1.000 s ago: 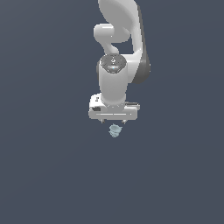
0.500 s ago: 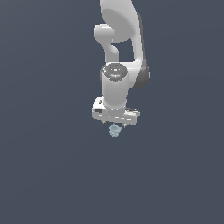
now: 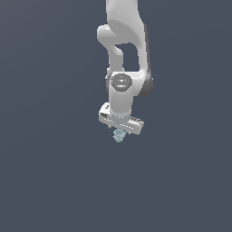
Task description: Pick up the object and move it to a goal position.
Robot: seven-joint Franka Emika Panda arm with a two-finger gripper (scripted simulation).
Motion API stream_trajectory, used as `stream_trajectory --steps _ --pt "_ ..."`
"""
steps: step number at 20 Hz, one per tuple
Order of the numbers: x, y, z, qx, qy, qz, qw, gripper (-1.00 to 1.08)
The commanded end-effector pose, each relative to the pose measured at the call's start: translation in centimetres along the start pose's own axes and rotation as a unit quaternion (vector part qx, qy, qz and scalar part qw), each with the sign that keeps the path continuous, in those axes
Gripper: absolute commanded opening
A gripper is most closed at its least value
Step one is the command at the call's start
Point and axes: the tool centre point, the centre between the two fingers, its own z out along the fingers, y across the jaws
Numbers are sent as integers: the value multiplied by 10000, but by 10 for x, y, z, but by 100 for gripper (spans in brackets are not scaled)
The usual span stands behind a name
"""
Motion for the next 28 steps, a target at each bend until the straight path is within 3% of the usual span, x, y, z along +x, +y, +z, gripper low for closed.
stream_trajectory --steps 1,12,26,27,28 --pt "-2 0 5 -3 11 160 9999 100" --pt "-4 0 14 -9 16 304 9995 100" --pt "-4 1 61 -9 19 326 9995 100" --pt "-4 1 61 -9 19 326 9995 -100" --pt "-4 1 61 -9 19 326 9995 -100"
